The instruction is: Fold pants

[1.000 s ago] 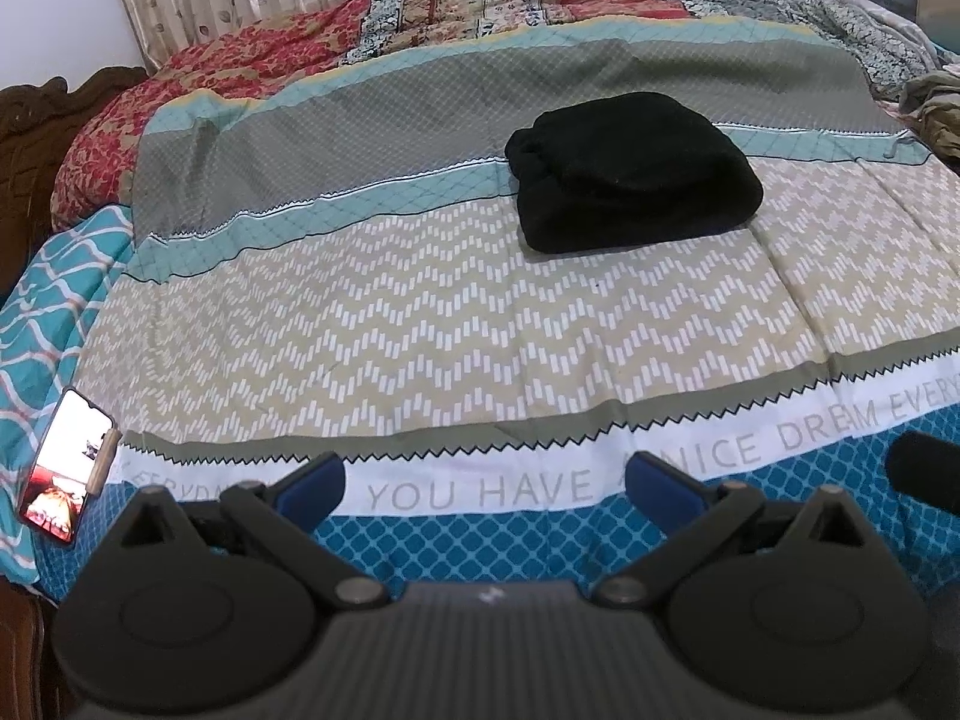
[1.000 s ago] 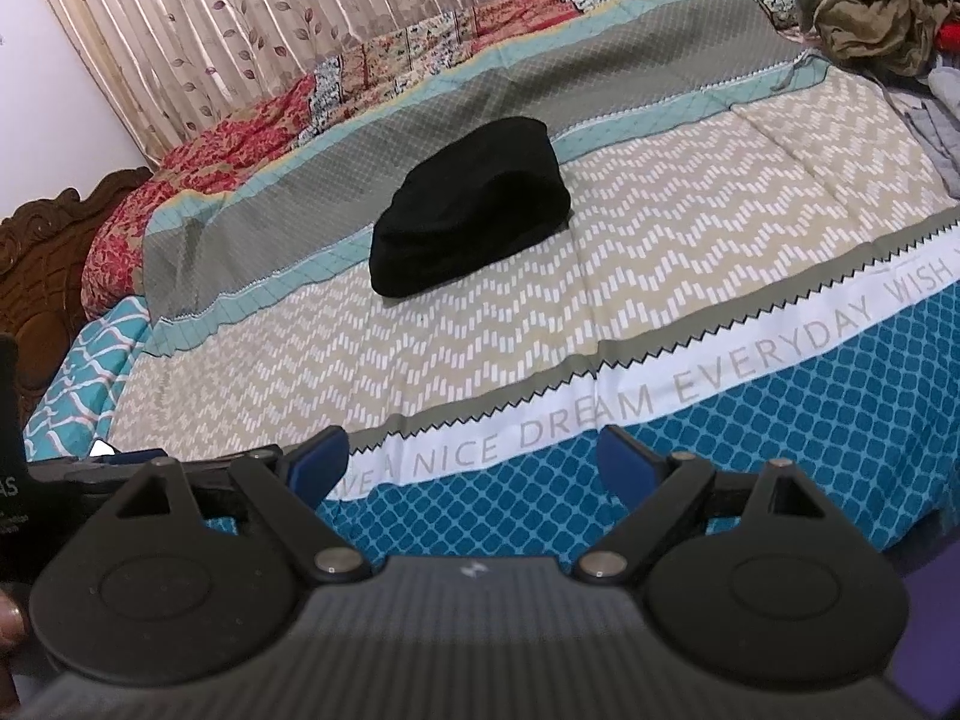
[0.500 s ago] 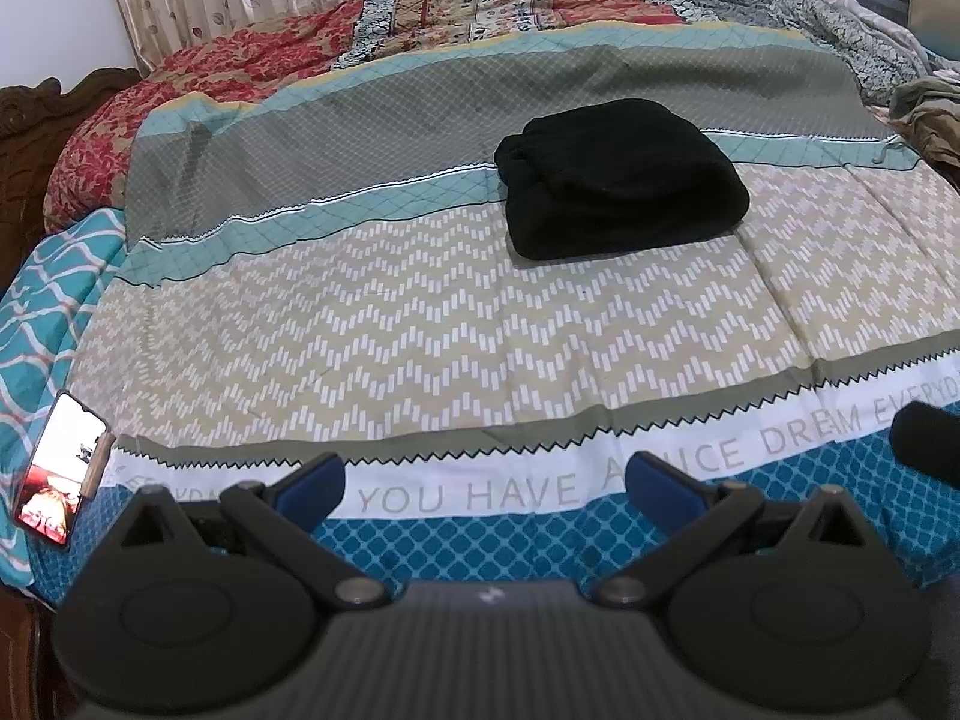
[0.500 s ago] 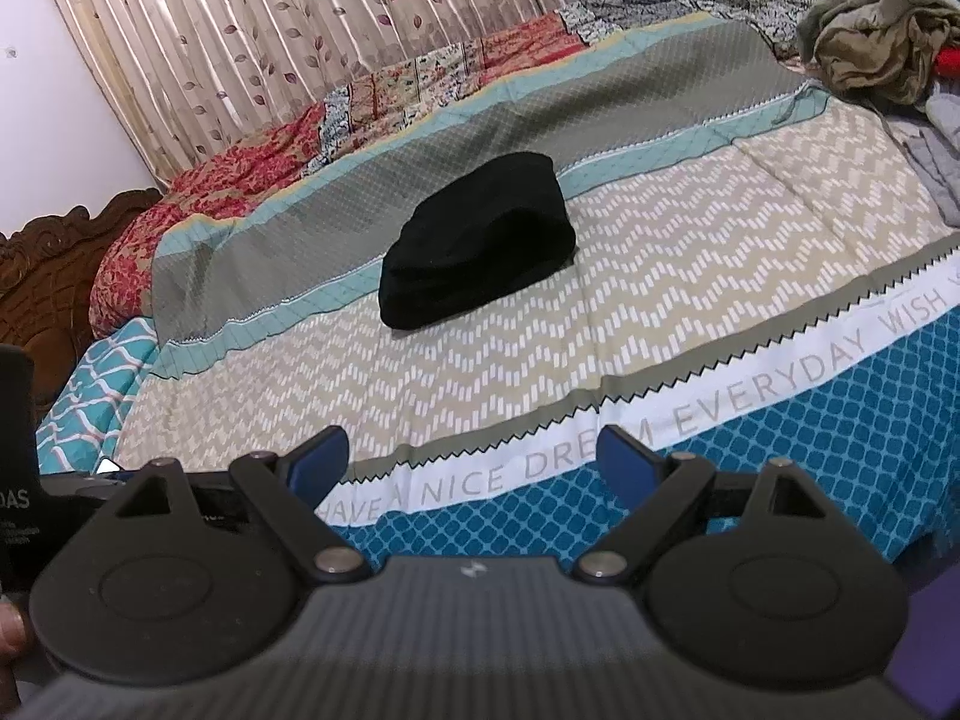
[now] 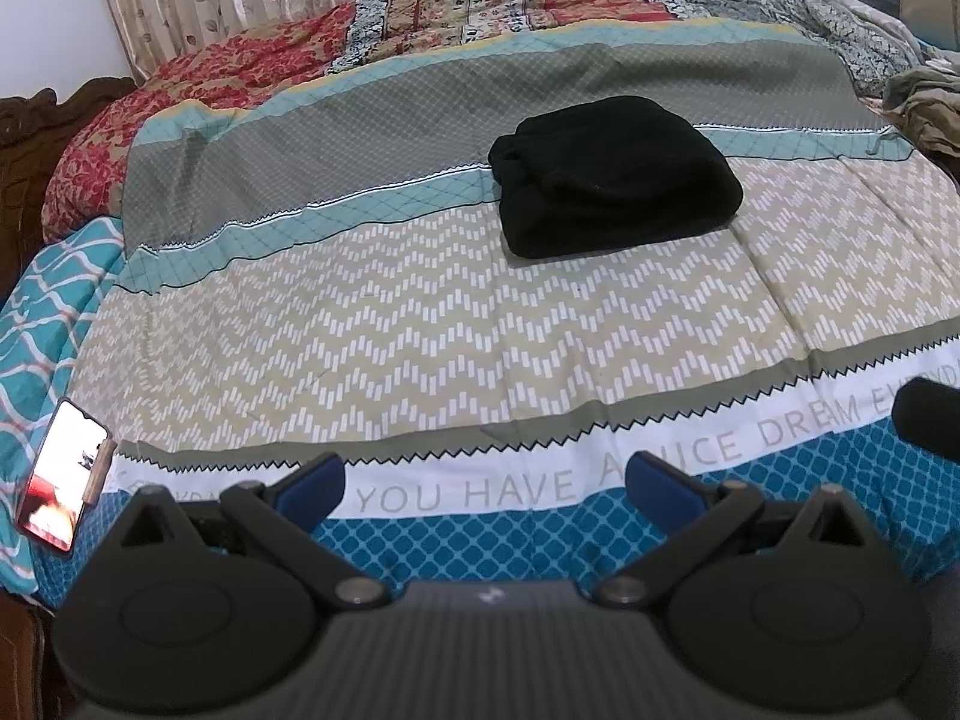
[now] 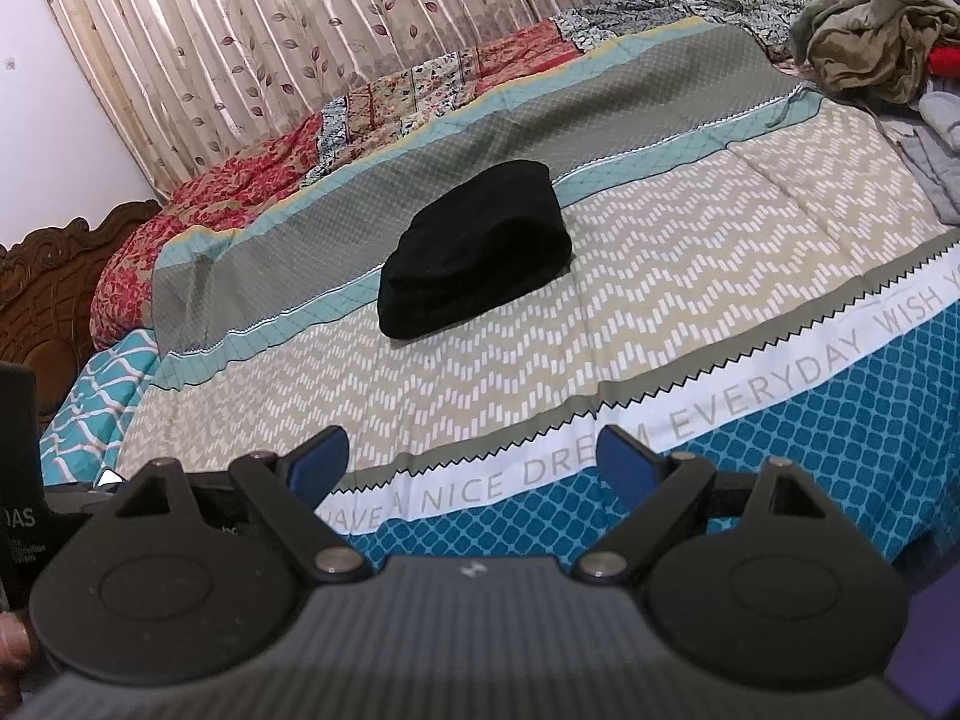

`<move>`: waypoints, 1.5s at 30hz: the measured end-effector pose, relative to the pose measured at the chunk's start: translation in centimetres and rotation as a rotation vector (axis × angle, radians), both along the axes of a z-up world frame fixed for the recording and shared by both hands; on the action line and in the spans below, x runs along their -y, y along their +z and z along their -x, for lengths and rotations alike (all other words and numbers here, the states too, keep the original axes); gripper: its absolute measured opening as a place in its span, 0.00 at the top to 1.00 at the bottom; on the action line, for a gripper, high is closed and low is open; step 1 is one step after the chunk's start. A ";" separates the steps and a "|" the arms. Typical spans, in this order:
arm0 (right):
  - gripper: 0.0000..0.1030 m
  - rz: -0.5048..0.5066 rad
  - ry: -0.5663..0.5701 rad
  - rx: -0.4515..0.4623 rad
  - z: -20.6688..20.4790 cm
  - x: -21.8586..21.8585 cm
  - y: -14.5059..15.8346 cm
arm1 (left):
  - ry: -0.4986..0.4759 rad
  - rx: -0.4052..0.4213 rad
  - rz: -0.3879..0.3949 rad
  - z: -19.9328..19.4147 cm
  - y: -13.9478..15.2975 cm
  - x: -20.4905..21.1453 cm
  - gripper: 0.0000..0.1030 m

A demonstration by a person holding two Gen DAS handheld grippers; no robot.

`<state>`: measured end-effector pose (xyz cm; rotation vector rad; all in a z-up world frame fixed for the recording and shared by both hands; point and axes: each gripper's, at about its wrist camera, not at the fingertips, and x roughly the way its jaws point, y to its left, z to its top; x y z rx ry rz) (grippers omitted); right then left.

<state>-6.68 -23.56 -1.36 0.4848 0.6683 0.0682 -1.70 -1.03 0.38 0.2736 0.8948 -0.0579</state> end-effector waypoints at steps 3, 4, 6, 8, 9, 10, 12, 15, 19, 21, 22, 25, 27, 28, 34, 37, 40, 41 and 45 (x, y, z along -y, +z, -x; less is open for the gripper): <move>0.11 -0.003 -0.002 -0.001 0.0 0.0 0.0 | -0.003 0.002 -0.003 0.0 0.0 0.1 0.00; 0.11 -0.003 -0.002 -0.002 0.0 0.0 0.0 | -0.004 0.003 -0.002 0.0 0.0 0.1 0.00; 0.11 -0.006 -0.002 -0.005 0.0 0.0 -0.1 | -0.002 0.007 0.002 0.0 0.0 0.0 0.00; 0.11 -0.007 -0.002 -0.007 0.0 0.0 -0.1 | 0.004 0.014 0.003 0.0 0.1 -0.1 0.00; 0.11 -0.008 -0.003 -0.008 0.0 0.0 -0.1 | 0.006 0.017 0.002 -0.1 0.1 -0.1 0.00; 0.11 -0.009 -0.003 -0.009 0.0 0.0 -0.2 | 0.010 0.022 -0.001 0.0 0.2 -0.1 0.00; 0.11 -0.011 -0.004 -0.011 0.0 0.0 -0.2 | 0.017 0.036 -0.006 0.0 0.3 -0.1 0.00; 0.11 -0.011 -0.003 -0.012 0.1 -0.1 -0.2 | 0.022 0.048 -0.007 0.0 0.5 -0.2 0.00; 0.11 -0.010 -0.004 -0.012 0.1 -0.1 -0.2 | 0.025 0.045 0.005 -0.1 0.5 -0.4 0.00; 0.11 -0.011 -0.004 -0.013 0.1 -0.1 -0.2 | 0.029 0.046 0.010 -0.1 0.5 -0.5 0.00; 0.11 -0.011 -0.003 -0.013 0.1 -0.1 -0.2 | 0.031 0.047 0.011 -0.1 0.5 -0.6 0.00; 0.11 -0.011 -0.003 -0.013 0.1 -0.1 -0.3 | 0.039 0.054 0.007 -0.1 0.5 -0.6 0.00; 0.11 -0.012 -0.003 -0.014 0.1 -0.1 -0.3 | 0.038 0.058 0.007 0.0 0.6 -0.5 0.00; 0.11 -0.012 -0.004 -0.013 0.1 -0.1 -0.3 | 0.035 0.059 0.009 0.0 0.6 -0.5 0.00; 0.11 -0.013 -0.005 -0.015 0.1 -0.1 -0.3 | 0.026 0.047 0.021 -0.1 0.7 -0.4 0.00; 0.11 -0.013 -0.004 -0.015 0.1 -0.1 -0.3 | 0.027 0.047 0.023 0.0 0.7 -0.5 0.00; 0.11 -0.013 -0.004 -0.016 0.1 -0.1 -0.4 | 0.027 0.040 0.024 -0.1 0.7 -0.5 0.00; 0.11 -0.013 -0.004 -0.016 0.1 -0.1 -0.4 | 0.027 0.038 0.025 -0.1 0.7 -0.5 0.00; 0.11 -0.013 -0.005 -0.016 0.1 -0.1 -0.4 | 0.026 0.028 0.028 -0.1 0.6 -0.5 0.00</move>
